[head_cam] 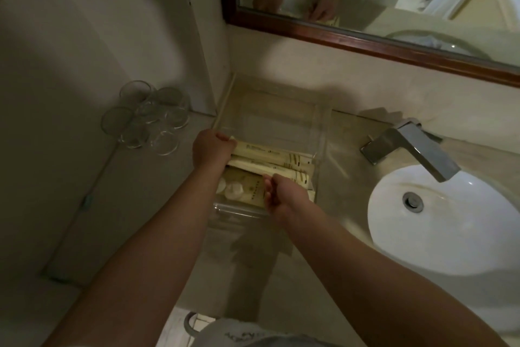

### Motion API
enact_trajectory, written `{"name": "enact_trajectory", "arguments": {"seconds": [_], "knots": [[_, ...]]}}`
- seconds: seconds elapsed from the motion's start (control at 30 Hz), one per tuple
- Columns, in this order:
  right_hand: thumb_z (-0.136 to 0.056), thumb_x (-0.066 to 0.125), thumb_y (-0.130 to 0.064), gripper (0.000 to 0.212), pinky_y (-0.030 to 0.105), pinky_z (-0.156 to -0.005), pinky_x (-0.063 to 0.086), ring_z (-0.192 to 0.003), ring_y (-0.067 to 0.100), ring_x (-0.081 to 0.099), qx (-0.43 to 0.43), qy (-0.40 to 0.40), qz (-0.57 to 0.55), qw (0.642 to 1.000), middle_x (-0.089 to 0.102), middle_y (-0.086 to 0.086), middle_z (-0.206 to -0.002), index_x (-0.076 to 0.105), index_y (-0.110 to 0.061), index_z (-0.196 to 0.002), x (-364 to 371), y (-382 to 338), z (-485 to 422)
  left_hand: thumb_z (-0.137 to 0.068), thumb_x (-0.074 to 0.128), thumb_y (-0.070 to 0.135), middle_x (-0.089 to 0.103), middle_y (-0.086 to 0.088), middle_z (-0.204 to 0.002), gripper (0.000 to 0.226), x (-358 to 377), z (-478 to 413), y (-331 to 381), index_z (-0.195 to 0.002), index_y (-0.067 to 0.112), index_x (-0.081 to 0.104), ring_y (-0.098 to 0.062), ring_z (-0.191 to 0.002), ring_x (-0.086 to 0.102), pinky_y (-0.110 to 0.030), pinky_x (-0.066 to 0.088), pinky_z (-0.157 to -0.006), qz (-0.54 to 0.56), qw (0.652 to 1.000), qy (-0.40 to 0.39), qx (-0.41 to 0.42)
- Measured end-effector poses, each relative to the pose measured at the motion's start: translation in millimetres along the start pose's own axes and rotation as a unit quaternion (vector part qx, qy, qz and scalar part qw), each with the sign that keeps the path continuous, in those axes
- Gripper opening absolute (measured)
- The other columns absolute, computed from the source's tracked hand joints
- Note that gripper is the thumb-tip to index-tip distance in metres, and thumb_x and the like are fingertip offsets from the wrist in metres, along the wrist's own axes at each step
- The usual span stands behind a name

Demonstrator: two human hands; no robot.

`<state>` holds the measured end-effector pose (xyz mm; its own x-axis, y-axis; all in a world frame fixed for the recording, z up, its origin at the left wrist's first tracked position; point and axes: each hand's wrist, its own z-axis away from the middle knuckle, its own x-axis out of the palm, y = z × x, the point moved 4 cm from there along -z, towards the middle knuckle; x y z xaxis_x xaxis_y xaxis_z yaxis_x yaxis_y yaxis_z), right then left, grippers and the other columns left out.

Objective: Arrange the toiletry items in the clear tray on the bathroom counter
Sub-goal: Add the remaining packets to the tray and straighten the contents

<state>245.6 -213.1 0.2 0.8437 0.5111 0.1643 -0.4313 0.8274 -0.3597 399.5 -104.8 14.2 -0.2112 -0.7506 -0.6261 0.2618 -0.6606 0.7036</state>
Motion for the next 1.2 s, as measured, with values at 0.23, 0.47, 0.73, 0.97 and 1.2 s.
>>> {"name": "enact_trajectory", "arguments": {"seconds": [0.23, 0.47, 0.73, 0.97, 1.2], "knots": [[-0.097, 0.052, -0.014, 0.024, 0.013, -0.034, 0.039, -0.034, 0.001, 0.052, 0.022, -0.026, 0.018, 0.999, 0.06, -0.005, -0.045, 0.069, -0.009, -0.082, 13.8, 2.4, -4.0, -0.072, 0.068, 0.041, 0.071, 0.0, -0.094, 0.017, -0.9, -0.5, -8.8, -0.076, 0.025, 0.063, -0.027, -0.094, 0.064, -0.037, 0.05, -0.084, -0.064, 0.997, 0.043, -0.002], [-0.1, 0.049, -0.017, 0.029, 0.013, -0.031, 0.038, -0.032, 0.001, 0.052, 0.048, -0.027, 0.005, 0.999, 0.06, -0.005, -0.044, 0.07, -0.009, -0.081, 19.6, 3.6, -9.5, -0.071, 0.066, 0.047, 0.055, -0.011, -0.119, 0.039, 2.3, -4.2, -7.3, -0.1, 0.021, 0.064, -0.034, -0.115, 0.048, -0.046, 0.038, -0.093, -0.165, 0.981, 0.089, -0.056], [-0.101, 0.046, -0.016, 0.033, 0.01, -0.032, 0.037, -0.031, 0.001, 0.05, 0.078, -0.051, -0.02, 0.996, 0.059, -0.005, -0.042, 0.068, -0.008, -0.078, 24.7, 3.0, -4.3, -0.066, 0.067, 0.047, 0.036, -0.017, -0.133, 0.061, 3.6, -1.0, -14.8, -0.116, 0.019, 0.046, -0.037, -0.122, 0.035, -0.046, 0.032, -0.099, -0.073, 0.984, 0.072, -0.148], [-0.099, 0.043, -0.008, 0.033, 0.011, -0.035, 0.041, -0.03, 0.003, 0.048, 0.095, -0.083, -0.037, 0.991, 0.062, -0.001, -0.047, 0.069, -0.003, -0.08, 26.4, -2.4, 3.9, -0.064, 0.07, 0.043, 0.035, -0.015, -0.134, 0.063, -1.2, 18.6, -40.0, -0.118, 0.024, 0.044, -0.037, -0.123, 0.035, -0.046, 0.034, -0.098, -0.028, 0.993, 0.047, -0.101], [-0.093, 0.056, -0.007, 0.016, 0.012, -0.039, 0.041, -0.043, 0.002, 0.053, 0.053, -0.116, 0.052, 0.991, 0.065, -0.001, -0.068, 0.071, -0.002, -0.093, -3.6, -2.3, 24.6, -0.065, 0.074, 0.045, 0.039, -0.014, -0.135, 0.066, -8.3, 25.7, -46.7, -0.121, 0.024, 0.047, -0.035, -0.125, 0.036, -0.046, 0.035, -0.1, -0.016, 0.996, 0.06, -0.059]]}}
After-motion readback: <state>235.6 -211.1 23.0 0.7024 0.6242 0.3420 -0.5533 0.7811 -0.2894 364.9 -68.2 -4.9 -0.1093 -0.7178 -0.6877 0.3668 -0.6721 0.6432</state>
